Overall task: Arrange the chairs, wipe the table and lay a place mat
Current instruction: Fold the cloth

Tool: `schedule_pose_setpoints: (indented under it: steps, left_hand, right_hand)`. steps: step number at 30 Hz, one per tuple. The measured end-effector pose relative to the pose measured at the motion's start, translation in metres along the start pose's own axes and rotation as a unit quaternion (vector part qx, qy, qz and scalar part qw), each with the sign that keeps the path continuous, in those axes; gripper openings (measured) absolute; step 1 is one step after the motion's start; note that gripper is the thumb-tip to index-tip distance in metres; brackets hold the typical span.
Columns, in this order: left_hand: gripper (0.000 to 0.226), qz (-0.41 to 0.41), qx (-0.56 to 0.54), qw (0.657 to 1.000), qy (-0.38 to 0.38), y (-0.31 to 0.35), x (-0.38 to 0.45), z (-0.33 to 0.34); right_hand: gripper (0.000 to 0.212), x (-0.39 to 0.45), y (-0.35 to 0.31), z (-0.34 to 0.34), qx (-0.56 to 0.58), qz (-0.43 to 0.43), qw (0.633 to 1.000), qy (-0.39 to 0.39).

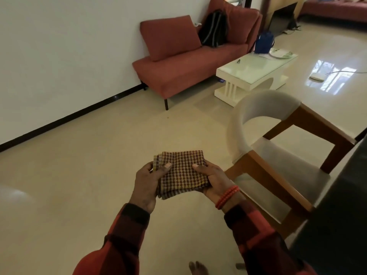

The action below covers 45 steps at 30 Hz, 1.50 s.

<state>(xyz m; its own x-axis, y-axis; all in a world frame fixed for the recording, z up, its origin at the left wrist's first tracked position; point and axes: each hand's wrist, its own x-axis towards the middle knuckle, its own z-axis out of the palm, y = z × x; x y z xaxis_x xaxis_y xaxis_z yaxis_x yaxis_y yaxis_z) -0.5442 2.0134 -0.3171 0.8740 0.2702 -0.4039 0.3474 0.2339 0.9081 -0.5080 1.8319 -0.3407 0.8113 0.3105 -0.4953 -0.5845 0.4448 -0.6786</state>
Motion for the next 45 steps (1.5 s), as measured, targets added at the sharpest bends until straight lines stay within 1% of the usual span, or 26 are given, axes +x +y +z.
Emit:
schedule_pose_setpoints:
  steps: [4, 10, 15, 18, 20, 23, 28, 33, 35, 41, 45]
  left_hand:
    - [0.031, -0.004, -0.021, 0.999, -0.039, 0.046, 0.07, 0.023]
    - [0.027, -0.001, -0.012, 0.997, -0.079, 0.089, 0.191, 0.061]
    - [0.026, 0.0, 0.013, 0.992, -0.122, 0.116, 0.305, 0.085]
    - [0.026, -0.026, 0.038, 0.989, -0.137, 0.137, 0.364, 0.101]
    - [0.025, -0.037, 0.047, 0.984, -0.166, 0.155, 0.403, 0.118]
    - [0.024, -0.03, 0.07, 0.977, -0.198, 0.179, 0.456, 0.152]
    - [0.023, -0.02, 0.106, 0.954, -0.279, 0.212, 0.54, 0.242]
    - [0.025, -0.001, 0.144, 0.921, -0.363, 0.231, 0.618, 0.36]
    - [0.025, -0.003, 0.147, 0.914, -0.379, 0.239, 0.645, 0.41]
    - [0.022, 0.026, 0.161, 0.885, -0.436, 0.275, 0.701, 0.54]
    - [0.024, 0.013, 0.164, 0.853, -0.496, 0.286, 0.729, 0.631]
  right_hand:
    - [0.025, 0.054, -0.053, 0.015, 0.02, -0.026, 0.999, 0.013]
    - [0.031, 0.144, -0.115, 0.019, 0.043, -0.064, 0.995, 0.055]
    - [0.028, 0.232, -0.16, 0.026, 0.045, -0.083, 0.991, 0.094]
    - [0.027, 0.275, -0.189, 0.036, 0.053, -0.082, 0.987, 0.125]
    - [0.027, 0.302, -0.211, 0.039, 0.075, -0.09, 0.983, 0.141]
    - [0.028, 0.339, -0.246, 0.035, 0.1, -0.109, 0.976, 0.158]
    - [0.03, 0.402, -0.311, -0.006, 0.154, -0.155, 0.952, 0.213]
    - [0.029, 0.457, -0.394, -0.072, 0.152, -0.209, 0.936, 0.241]
    - [0.028, 0.475, -0.436, -0.098, 0.157, -0.215, 0.93, 0.253]
    - [0.026, 0.514, -0.544, -0.153, 0.168, -0.26, 0.905, 0.293]
    - [0.025, 0.524, -0.601, -0.195, 0.187, -0.301, 0.872, 0.337]
